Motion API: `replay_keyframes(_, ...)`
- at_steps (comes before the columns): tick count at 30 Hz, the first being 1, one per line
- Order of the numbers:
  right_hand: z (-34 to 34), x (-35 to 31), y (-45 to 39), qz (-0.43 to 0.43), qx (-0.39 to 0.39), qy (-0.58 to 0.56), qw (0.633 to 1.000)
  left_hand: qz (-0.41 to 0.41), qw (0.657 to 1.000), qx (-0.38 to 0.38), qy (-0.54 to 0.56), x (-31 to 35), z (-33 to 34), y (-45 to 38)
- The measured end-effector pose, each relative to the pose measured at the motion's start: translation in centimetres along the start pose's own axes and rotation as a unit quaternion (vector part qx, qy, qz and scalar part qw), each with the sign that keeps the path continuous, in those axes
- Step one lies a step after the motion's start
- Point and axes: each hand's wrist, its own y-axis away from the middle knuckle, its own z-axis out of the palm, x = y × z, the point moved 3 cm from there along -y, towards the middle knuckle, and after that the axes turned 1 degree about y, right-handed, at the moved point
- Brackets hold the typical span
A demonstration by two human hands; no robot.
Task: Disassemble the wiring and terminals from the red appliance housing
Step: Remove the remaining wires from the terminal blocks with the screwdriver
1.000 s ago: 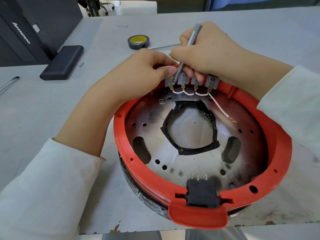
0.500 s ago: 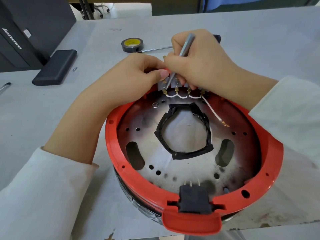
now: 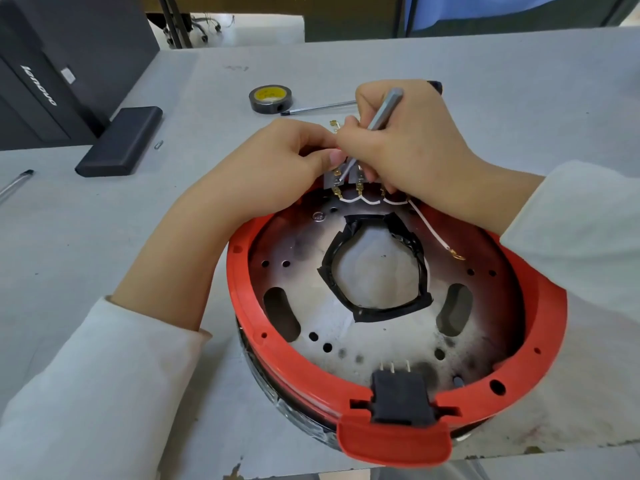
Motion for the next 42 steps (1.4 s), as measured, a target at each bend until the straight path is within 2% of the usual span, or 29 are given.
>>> replay_keyframes(13, -0.2, 0.4, -1.2, 0.070, -0.077, -0.016, 0.994, 0.007, 1.000, 0.004, -0.025, 0.3, 0.0, -0.1)
replay_keyframes(25, -0.2, 0.2, -0.9, 0.041, -0.041, -0.031, 0.998, 0.016, 1.000, 0.003, -0.024, 0.2, -0.2, -0.1)
replay_keyframes(42, -0.2, 0.2, -1.6, 0.088, -0.108, 0.014, 0.990, 0.006, 0.999, 0.001, -0.038, 0.6, 0.0, 0.1)
